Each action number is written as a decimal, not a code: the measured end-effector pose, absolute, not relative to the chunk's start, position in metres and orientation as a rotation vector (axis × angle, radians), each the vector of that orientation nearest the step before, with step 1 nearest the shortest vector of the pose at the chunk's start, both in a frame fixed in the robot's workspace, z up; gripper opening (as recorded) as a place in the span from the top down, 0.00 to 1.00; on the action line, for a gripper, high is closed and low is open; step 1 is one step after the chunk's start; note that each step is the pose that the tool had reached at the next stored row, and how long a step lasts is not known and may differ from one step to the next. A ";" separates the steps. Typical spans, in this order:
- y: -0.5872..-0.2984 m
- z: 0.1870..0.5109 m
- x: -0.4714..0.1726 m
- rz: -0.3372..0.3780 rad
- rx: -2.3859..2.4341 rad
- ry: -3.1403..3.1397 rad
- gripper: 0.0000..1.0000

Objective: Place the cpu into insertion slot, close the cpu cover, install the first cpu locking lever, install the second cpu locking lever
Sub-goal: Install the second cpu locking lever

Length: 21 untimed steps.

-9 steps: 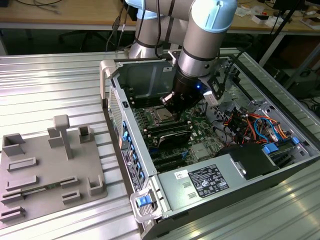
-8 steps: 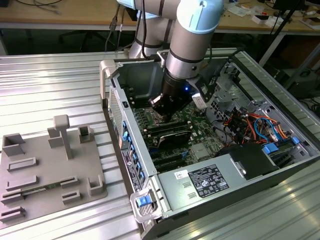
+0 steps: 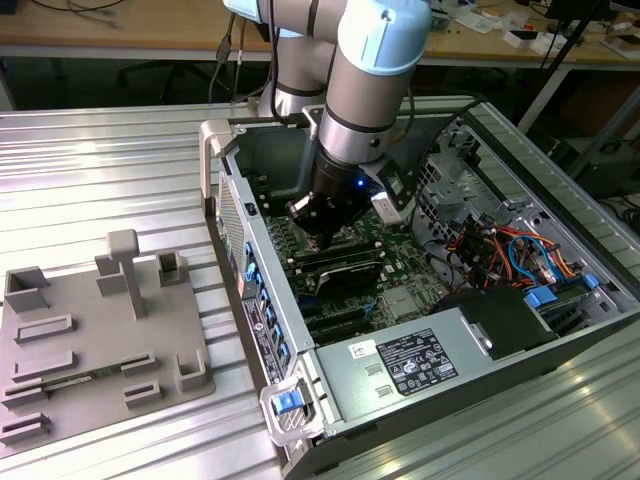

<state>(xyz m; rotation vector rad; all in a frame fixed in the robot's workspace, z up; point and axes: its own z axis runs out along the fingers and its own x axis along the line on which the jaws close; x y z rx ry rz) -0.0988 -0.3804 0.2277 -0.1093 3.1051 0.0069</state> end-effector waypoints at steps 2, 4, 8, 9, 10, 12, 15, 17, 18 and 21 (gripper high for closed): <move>-0.380 0.227 -0.099 0.006 -0.109 3.105 0.89; -0.380 0.227 -0.099 0.006 -0.109 3.105 0.89; -0.380 0.226 -0.099 0.006 -0.108 3.105 0.89; -0.380 0.226 -0.099 0.006 -0.108 3.105 0.89; -0.380 0.226 -0.099 0.006 -0.108 3.105 0.89; -0.380 0.226 -0.098 0.006 -0.104 3.105 0.89; -0.380 0.226 -0.097 0.006 -0.098 3.105 0.89; -0.380 0.226 -0.097 0.006 -0.096 3.106 0.89; -0.380 0.226 -0.096 0.006 -0.094 3.106 0.89; -0.380 0.226 -0.096 0.006 -0.082 3.109 0.89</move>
